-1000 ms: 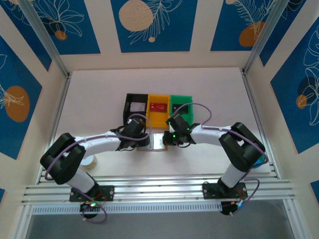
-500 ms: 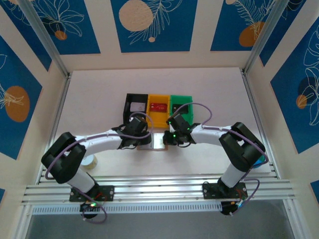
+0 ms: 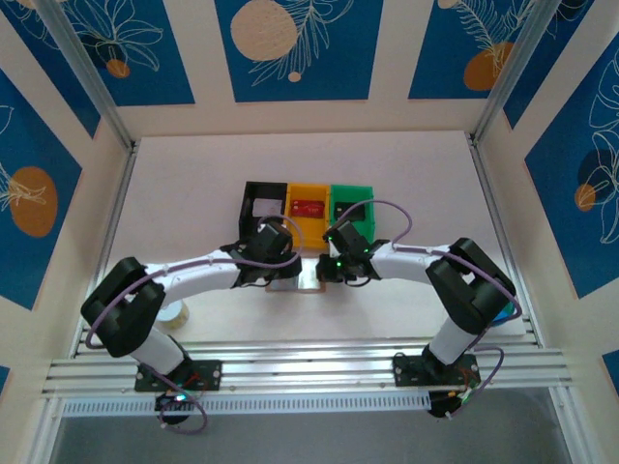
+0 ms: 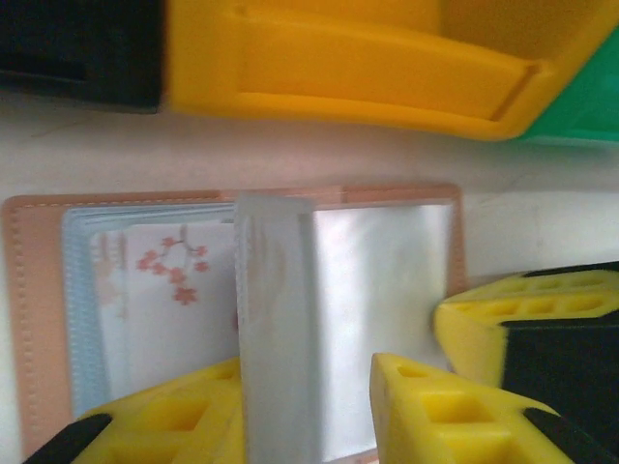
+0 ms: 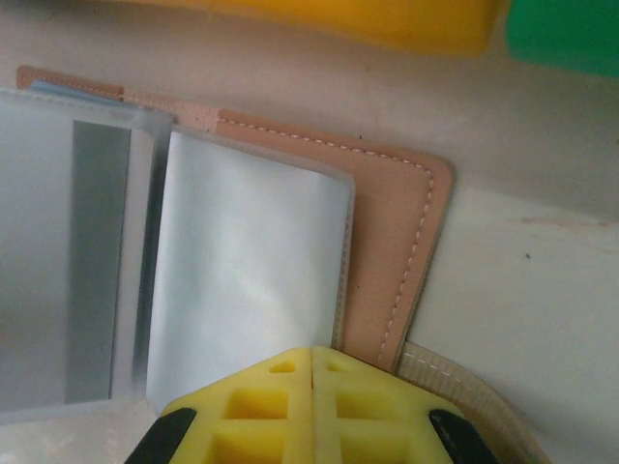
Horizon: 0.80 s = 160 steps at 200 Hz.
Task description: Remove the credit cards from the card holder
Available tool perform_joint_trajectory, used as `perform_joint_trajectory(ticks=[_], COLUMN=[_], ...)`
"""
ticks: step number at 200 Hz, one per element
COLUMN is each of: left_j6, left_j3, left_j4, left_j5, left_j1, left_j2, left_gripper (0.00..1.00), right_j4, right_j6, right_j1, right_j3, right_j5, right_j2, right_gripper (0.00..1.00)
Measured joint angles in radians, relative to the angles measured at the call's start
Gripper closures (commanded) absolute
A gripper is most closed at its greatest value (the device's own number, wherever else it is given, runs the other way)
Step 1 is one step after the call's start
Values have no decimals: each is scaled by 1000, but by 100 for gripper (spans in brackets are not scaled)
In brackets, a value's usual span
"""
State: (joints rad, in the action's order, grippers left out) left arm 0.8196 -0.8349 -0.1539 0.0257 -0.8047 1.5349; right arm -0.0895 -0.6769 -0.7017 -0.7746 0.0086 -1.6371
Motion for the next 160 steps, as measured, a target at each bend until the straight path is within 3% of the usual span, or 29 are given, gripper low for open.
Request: perform_joint_trajectory(ticks=[76, 160], left_j6=[28, 65], left_j3=[-54, -62], left_j4=[17, 56], left_j5=[-8, -26], left_j1=[-49, -66], left_j2=[48, 85], left_gripper=[58, 54], right_j4=[37, 114], right_j6=[6, -9], right_j1=[23, 119], right_j3=[53, 161], right_j5=[-51, -120], right_j2=[68, 211], right_gripper=[93, 86])
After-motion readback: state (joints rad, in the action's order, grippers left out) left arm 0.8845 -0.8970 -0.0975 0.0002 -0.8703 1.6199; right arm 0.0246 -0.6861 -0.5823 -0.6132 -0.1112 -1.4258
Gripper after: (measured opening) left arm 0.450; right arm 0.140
